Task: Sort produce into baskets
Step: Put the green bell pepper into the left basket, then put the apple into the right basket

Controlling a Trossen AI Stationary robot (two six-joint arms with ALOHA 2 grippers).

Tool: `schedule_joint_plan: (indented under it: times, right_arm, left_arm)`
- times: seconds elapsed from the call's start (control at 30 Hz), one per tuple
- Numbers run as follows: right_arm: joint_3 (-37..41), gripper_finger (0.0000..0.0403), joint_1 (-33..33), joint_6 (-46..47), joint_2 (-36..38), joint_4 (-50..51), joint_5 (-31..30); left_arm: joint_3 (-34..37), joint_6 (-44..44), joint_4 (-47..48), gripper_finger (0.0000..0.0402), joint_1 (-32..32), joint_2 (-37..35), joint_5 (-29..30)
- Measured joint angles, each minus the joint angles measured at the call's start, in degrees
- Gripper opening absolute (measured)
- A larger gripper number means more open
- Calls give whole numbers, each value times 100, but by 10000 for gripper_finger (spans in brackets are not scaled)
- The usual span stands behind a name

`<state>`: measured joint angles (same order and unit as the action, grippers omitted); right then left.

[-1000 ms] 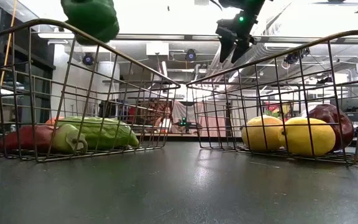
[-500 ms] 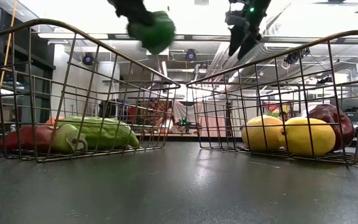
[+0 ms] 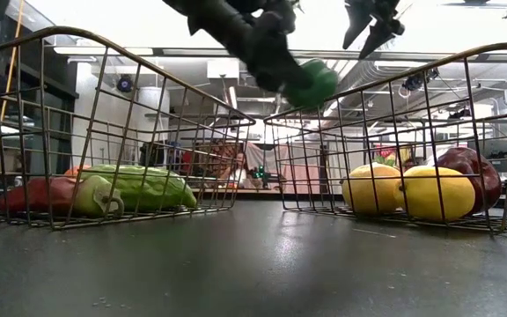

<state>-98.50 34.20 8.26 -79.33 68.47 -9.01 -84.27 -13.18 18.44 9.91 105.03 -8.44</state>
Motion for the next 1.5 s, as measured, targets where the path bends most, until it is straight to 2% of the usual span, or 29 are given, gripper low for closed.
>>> schedule_joint_plan:
  times: [0.23,0.43,0.63,0.77,0.93,1.13,1.2,1.33,1.5]
  right_arm:
    - [0,329,0,80,24,-2,-44]
    - [0,329,0,84,17,-2,-46]
    - [0,329,0,84,15,-1,-46]
    - [0,329,0,77,15,0,-48]
    - [0,329,0,77,15,2,-47]
    - [0,329,0,78,15,2,-47]
    - [0,329,0,184,15,6,-61]
    - [0,329,32,856,-12,250,-522]
    - [0,329,394,807,-377,502,-612]
  left_arm:
    - [-284,34,-661,302,-151,161,8]
    - [-284,829,-942,302,-177,130,365]
    - [-284,1013,-1111,304,-175,155,131]
    - [-284,1282,-1217,332,-189,158,-346]
    - [-284,1208,-1297,387,-263,156,-380]
    - [-290,925,-1320,397,-336,156,-440]
    - [-443,789,-1006,398,-316,150,-440]
    - [-885,607,360,399,-85,-71,-436]
    - [-794,759,1598,399,423,-549,-438]
